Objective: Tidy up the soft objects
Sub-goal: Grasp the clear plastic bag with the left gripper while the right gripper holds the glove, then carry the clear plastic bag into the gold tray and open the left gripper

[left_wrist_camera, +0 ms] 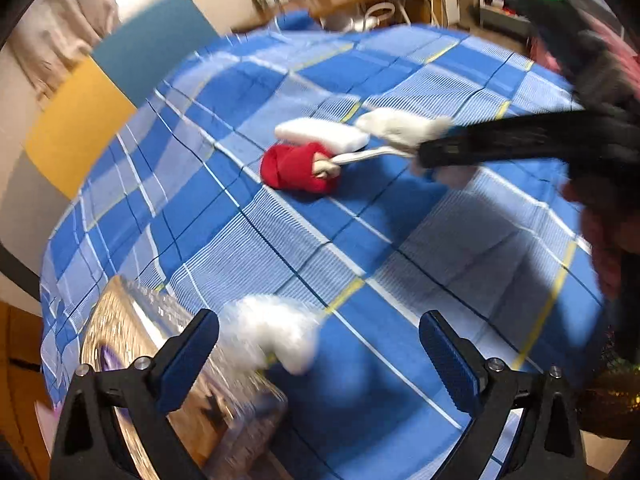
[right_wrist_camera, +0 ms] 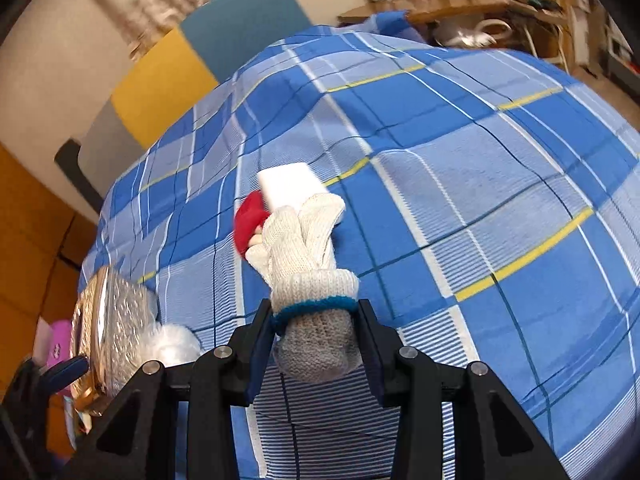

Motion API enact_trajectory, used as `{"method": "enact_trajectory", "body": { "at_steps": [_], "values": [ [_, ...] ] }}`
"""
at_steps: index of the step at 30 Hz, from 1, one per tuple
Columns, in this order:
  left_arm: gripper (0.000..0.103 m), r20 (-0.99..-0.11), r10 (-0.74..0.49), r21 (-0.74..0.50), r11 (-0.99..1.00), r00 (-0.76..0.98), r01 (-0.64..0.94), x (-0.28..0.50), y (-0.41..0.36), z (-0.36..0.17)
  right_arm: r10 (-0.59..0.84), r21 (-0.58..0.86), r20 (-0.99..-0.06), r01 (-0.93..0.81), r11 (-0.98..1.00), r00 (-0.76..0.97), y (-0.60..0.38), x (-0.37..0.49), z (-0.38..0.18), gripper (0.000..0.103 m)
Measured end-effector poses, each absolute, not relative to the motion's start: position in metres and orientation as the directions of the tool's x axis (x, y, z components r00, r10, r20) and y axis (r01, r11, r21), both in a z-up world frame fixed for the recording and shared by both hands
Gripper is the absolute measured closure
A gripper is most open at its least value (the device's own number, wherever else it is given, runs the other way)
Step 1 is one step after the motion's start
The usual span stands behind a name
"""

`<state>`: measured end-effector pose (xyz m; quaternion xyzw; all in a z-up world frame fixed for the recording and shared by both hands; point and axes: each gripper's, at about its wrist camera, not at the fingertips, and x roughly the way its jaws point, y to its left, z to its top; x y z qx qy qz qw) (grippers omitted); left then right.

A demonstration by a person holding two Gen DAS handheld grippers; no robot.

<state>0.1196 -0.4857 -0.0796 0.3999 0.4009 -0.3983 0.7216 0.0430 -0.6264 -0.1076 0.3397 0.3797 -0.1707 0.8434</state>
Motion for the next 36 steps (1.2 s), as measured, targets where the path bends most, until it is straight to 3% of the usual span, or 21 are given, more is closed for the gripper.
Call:
{"method": "enact_trajectory", "body": {
  "at_steps": [4, 7, 12, 16, 19, 20, 26, 32, 34, 36],
  "values": [
    [0.002, -0.942, -0.121, 0.261, 0.325, 0.313, 0.909, 0.144, -0.510, -0.103, -0.009, 0.482, -0.747, 0.550, 0.682, 0.665, -0.632, 0.040, -0.109, 0.063],
    [0.002, -0.936, -0.026, 0.329, 0.294, 0.352, 0.897, 0.155, -0.517, -0.121, -0.012, 0.478, -0.745, 0.546, 0.688, 0.667, -0.630, 0.040, -0.108, 0.063],
    [0.003, -0.939, 0.064, 0.340, 0.291, 0.336, 0.894, 0.173, -0.518, -0.141, -0.005, 0.485, -0.747, 0.552, 0.678, 0.664, -0.632, 0.039, -0.109, 0.063],
    [0.010, -0.952, 0.087, 0.305, 0.300, 0.292, 0.904, 0.177, -0.518, -0.148, -0.009, 0.483, -0.748, 0.554, 0.678, 0.663, -0.632, 0.039, -0.109, 0.063],
    [0.028, -0.944, 0.125, 0.327, 0.259, 0.304, 0.909, 0.175, -0.521, -0.156, -0.007, 0.479, -0.750, 0.550, 0.684, 0.662, -0.631, 0.040, -0.109, 0.063],
    [0.040, -0.952, 0.126, 0.303, 0.271, 0.278, 0.914, 0.175, -0.521, -0.158, -0.009, 0.475, -0.751, 0.551, 0.686, 0.660, -0.630, 0.040, -0.109, 0.063],
    [0.047, -0.977, 0.023, 0.210, 0.323, 0.214, 0.923, 0.164, -0.517, -0.148, -0.017, 0.467, -0.759, 0.562, 0.682, 0.651, -0.631, 0.040, -0.110, 0.063],
    [0.048, -0.985, -0.119, 0.077, 0.338, 0.123, 0.938, 0.124, -0.512, -0.141, -0.034, 0.456, -0.765, 0.579, 0.675, 0.643, -0.633, 0.038, -0.111, 0.063],
    [0.045, -0.980, -0.141, 0.085, 0.330, 0.138, 0.940, 0.113, -0.512, -0.144, -0.039, 0.452, -0.768, 0.585, 0.673, 0.639, -0.634, 0.037, -0.111, 0.063],
    [0.036, -0.973, -0.164, 0.098, 0.334, 0.161, 0.937, 0.108, -0.510, -0.148, -0.050, 0.438, -0.774, 0.592, 0.677, 0.631, -0.634, 0.037, -0.111, 0.063]
  ]
}}
